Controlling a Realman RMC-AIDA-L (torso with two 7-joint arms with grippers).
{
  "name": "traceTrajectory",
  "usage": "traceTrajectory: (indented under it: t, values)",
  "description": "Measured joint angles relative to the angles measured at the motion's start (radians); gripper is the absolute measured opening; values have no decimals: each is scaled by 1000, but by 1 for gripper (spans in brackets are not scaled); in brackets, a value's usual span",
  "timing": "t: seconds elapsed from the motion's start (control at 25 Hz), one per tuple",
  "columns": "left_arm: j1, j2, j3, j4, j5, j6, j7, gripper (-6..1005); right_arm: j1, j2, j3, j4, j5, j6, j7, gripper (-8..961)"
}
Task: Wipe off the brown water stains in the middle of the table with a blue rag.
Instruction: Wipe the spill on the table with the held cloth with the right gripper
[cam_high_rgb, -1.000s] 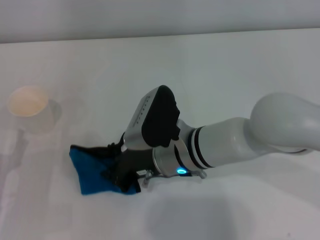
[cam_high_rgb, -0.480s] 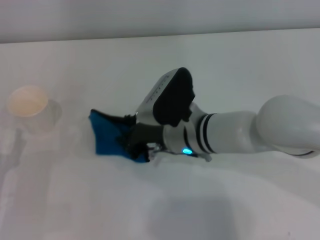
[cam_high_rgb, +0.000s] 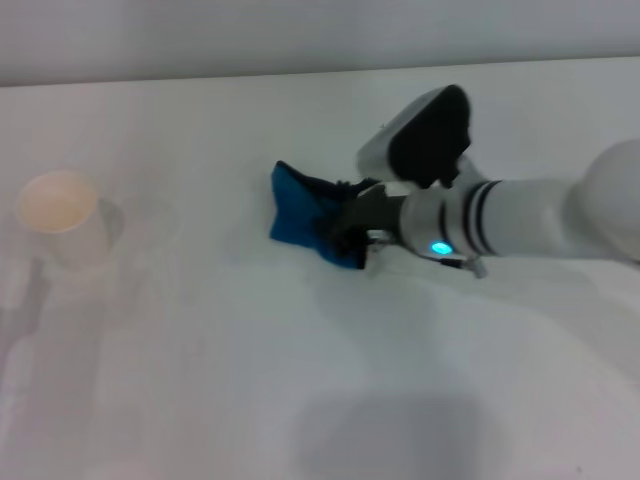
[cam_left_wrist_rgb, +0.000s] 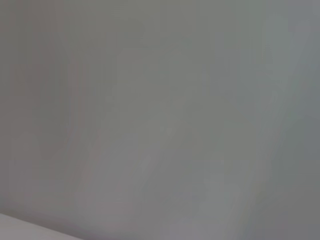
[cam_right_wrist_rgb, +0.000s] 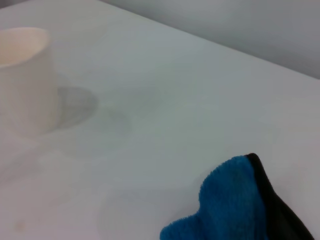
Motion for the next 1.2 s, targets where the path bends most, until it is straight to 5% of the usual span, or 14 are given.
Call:
traceTrajectory:
  t: [0.28,0.6,0.8,1.2]
  values:
    - [0,1,-1,0,0,2,0,892,-48,4,273,10,-3,-220,-199,84]
    - [-2,2,-2,-1,0,1,0,892,-19,22,159,-2,6,-243,-230,87]
    - [-3,2,-2,-2,0,1,0,893,1,14,128,6,0,-233,-230,88]
    - [7,2,-2,-3,0,0,0,892,-17,-3,359,52,-206,-348,-231,90]
